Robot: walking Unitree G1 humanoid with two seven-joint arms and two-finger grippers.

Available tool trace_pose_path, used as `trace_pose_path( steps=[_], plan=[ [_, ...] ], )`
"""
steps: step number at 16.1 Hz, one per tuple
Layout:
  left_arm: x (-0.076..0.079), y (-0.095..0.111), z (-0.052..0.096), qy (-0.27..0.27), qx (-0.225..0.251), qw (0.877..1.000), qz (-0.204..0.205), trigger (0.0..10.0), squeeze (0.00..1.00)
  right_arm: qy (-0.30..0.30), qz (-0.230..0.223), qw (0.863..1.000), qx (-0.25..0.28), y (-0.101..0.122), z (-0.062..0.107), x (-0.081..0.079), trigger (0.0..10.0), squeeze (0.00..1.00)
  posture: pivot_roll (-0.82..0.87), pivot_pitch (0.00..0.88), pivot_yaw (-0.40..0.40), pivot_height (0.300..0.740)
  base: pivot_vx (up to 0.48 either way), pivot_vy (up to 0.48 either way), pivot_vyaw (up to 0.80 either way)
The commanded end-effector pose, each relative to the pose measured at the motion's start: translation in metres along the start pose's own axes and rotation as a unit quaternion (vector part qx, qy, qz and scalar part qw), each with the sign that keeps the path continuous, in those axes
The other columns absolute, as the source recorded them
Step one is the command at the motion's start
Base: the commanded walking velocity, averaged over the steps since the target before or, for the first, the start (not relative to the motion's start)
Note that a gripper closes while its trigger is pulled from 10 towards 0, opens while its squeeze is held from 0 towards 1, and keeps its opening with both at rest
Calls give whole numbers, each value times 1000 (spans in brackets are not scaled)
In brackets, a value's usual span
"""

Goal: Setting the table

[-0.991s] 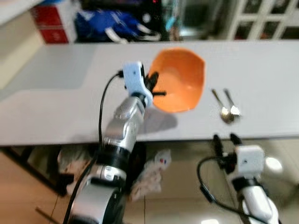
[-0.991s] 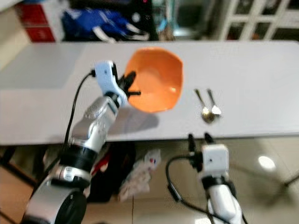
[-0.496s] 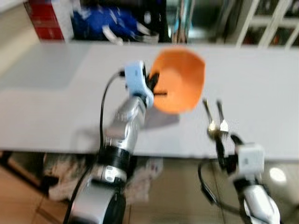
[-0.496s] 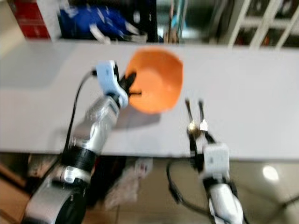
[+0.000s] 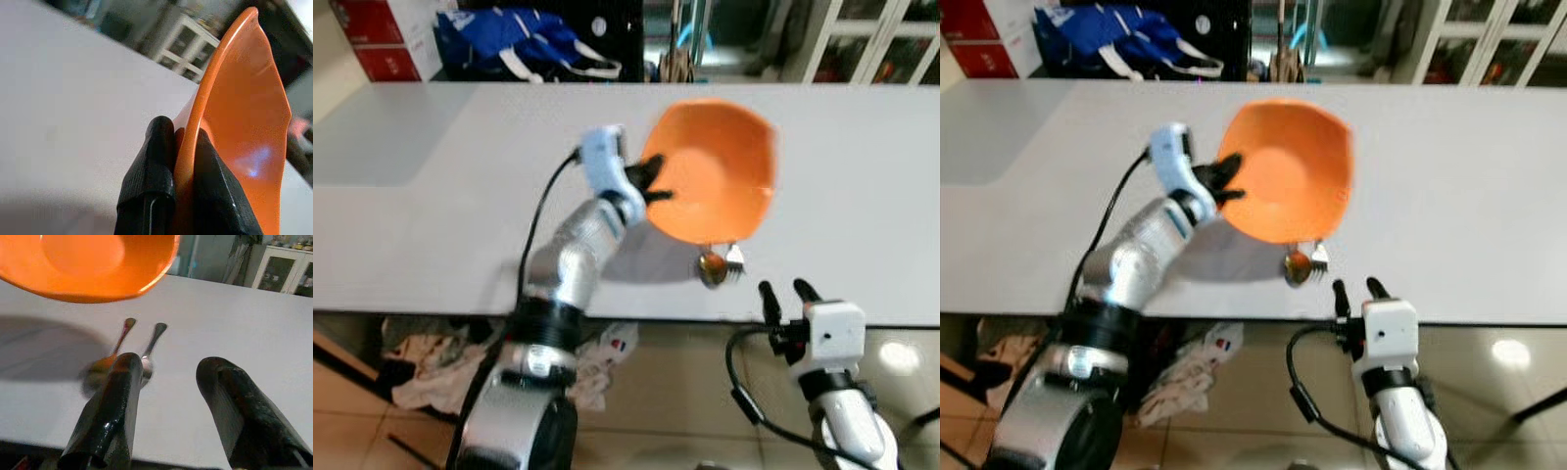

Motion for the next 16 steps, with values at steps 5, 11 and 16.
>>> trace_pose_path(
  steps=[5, 11, 16],
  plan=[
    [-15, -9, -8, 71, -8, 989, 131, 0, 0, 23, -8, 1000, 13, 0, 3, -4, 10000, 0, -108, 30, 21, 740, 0, 0, 0],
    [-28, -26, -10, 114, -37, 978, 171, 0, 0, 121, 16, 990, 64, 32, 12, 20, 10000, 0, -143, 42, 19, 740, 0, 0, 0],
    [-21, -33, -14, 107, -41, 977, 181, 0, 0, 185, 18, 981, 61, 37, 19, 18, 10000, 0, -158, 46, 13, 740, 0, 0, 0]
  ],
)
Point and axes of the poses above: a point about 5 cm out from each wrist's last joint towards the gripper, its own z axis pointing back from the gripper into the wrist, its own y axis along the axis of the wrist's last joint, x = y × z, the point moved 2 cm from there along -z, pointing out of the wrist towards the gripper, and after that the axes turned 14 degrees about z, right-handed, at the moved point
